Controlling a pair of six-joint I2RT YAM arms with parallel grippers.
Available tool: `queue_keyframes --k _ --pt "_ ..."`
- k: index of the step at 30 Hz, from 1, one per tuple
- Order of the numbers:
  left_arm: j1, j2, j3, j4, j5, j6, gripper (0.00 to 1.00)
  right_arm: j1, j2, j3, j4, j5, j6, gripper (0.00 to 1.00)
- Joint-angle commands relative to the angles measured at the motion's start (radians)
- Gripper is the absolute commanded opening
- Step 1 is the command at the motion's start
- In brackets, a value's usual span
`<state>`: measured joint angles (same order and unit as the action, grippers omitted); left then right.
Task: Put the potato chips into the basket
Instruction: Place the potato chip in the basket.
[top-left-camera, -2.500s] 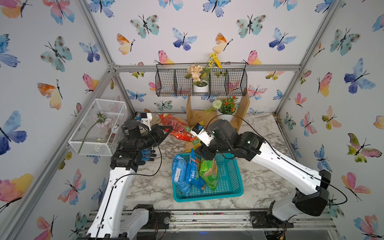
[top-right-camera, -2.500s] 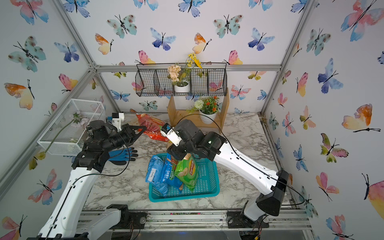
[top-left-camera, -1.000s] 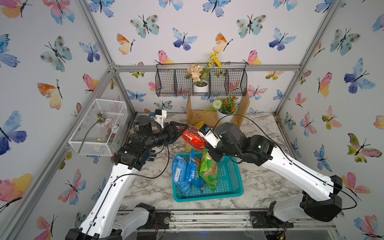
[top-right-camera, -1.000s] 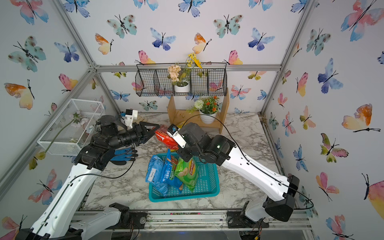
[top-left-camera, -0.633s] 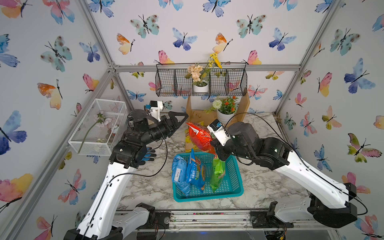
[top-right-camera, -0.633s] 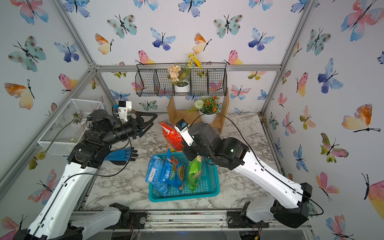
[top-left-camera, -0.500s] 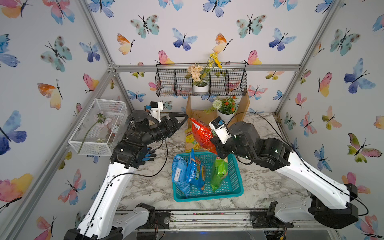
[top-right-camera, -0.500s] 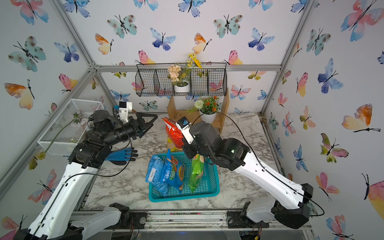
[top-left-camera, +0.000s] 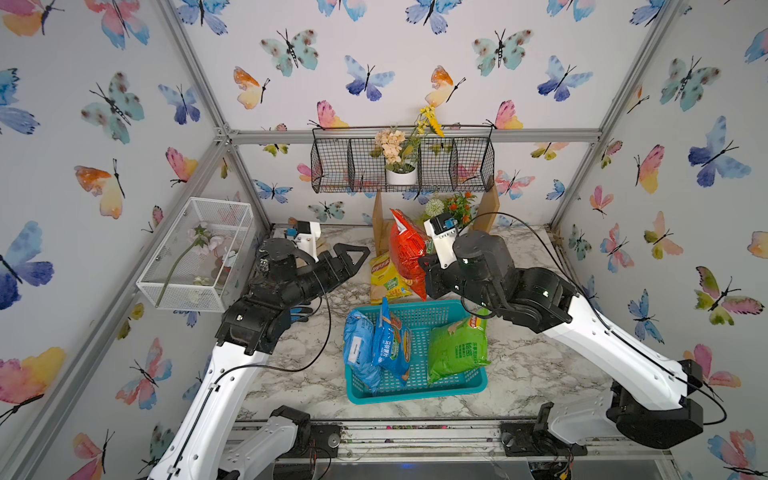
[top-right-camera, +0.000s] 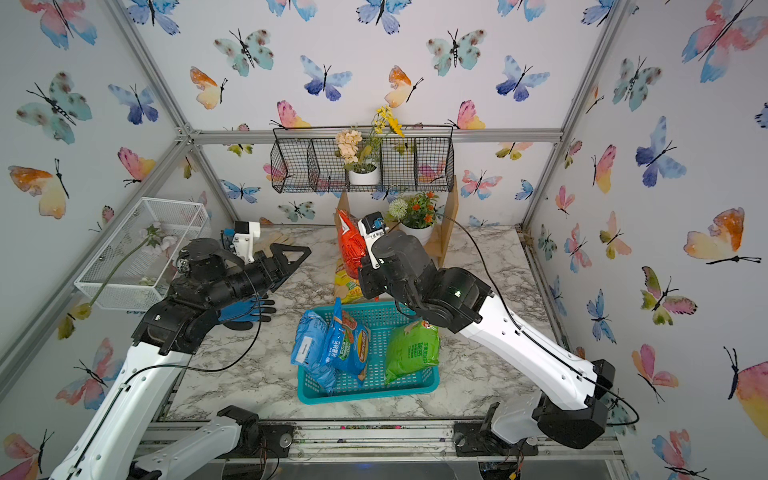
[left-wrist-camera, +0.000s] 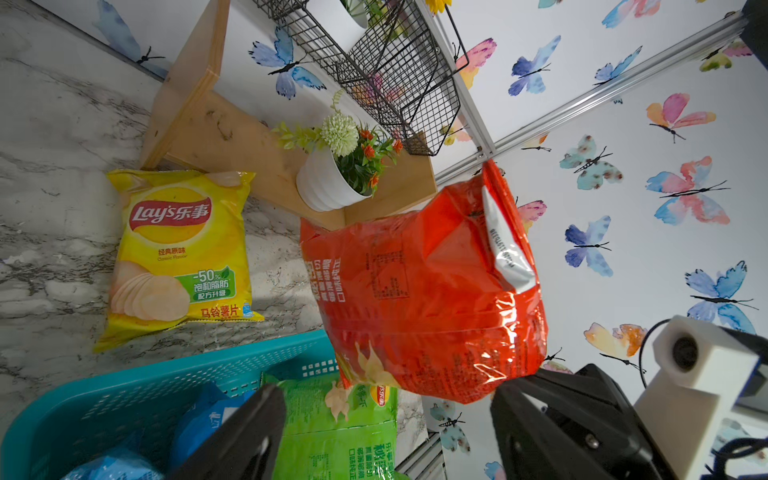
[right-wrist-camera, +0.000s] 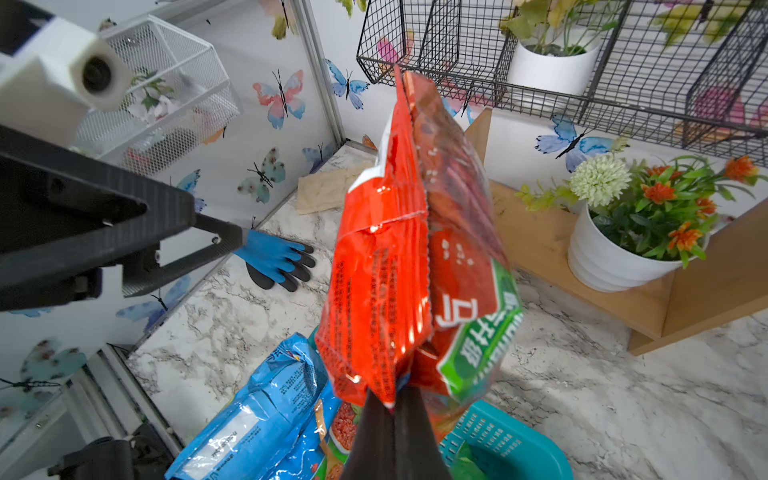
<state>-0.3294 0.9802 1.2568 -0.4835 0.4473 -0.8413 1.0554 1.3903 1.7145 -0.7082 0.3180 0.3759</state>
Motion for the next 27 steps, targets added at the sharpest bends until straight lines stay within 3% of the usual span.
queue_keyframes --k 1,9,27 --pt "-0.005 -0.014 0.002 -0.036 -0.042 0.055 0.83 0.006 -0.052 -0.05 0.003 -0.017 0.14 0.02" --pt "-0.006 -0.035 -0.006 -0.072 -0.054 0.081 0.82 0.008 -0.138 -0.237 0.011 -0.082 0.299 0.02" --pt "-0.006 -0.055 -0.043 -0.074 -0.056 0.079 0.82 0.036 -0.247 -0.639 0.182 -0.179 0.482 0.02"
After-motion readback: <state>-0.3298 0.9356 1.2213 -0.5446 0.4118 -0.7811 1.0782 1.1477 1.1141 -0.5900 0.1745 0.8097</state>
